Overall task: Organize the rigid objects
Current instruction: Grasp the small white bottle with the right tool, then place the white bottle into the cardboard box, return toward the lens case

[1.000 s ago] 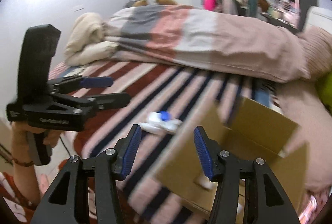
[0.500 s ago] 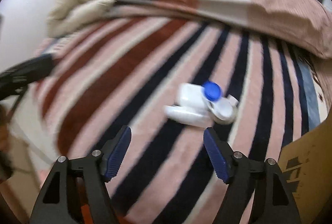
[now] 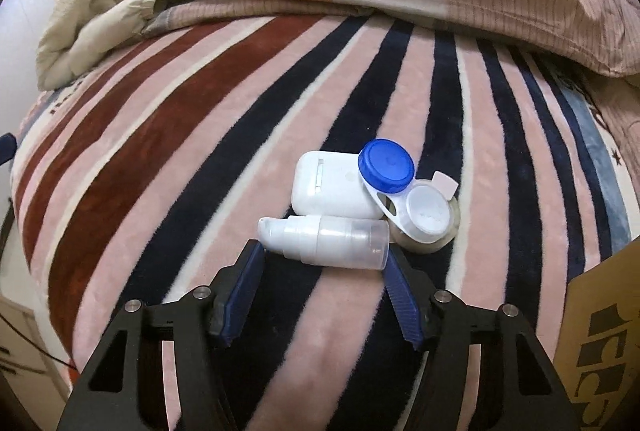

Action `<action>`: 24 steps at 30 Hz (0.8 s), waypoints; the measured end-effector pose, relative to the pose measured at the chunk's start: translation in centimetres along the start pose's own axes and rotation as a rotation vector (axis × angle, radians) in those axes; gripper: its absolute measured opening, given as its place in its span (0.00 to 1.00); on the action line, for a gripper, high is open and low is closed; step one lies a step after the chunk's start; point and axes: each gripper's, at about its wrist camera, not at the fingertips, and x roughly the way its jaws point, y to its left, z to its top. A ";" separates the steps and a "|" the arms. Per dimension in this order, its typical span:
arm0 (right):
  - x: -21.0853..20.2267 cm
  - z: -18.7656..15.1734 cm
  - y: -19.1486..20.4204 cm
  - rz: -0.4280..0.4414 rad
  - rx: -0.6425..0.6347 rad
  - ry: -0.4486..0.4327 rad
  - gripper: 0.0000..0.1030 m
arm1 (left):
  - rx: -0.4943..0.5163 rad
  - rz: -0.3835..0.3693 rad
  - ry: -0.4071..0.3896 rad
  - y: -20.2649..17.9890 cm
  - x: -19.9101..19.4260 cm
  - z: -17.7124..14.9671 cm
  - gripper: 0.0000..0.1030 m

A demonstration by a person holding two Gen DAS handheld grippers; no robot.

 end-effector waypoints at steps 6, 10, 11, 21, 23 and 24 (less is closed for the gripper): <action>-3.9 -0.2 1.2 0.103 -0.060 -0.059 0.55 | 0.036 -0.099 0.007 -2.8 -0.3 0.6 0.76; -9.1 -0.1 2.4 0.186 -0.147 -0.158 0.55 | 0.065 -0.183 0.020 -6.2 -0.2 1.1 0.75; -10.6 -0.1 2.6 0.203 -0.174 -0.187 0.55 | 0.063 -0.234 0.018 -7.1 -0.4 1.3 0.70; -19.3 -1.7 -1.0 0.163 -0.231 -0.349 0.55 | 0.179 -0.376 0.002 -16.6 -1.2 3.6 0.30; -20.3 -2.1 -2.8 0.140 -0.214 -0.362 0.55 | 0.224 -0.389 0.014 -19.4 -0.8 4.0 0.30; -20.8 -2.3 -3.9 0.130 -0.202 -0.366 0.55 | 0.237 -0.395 0.018 -20.1 -0.6 4.1 0.29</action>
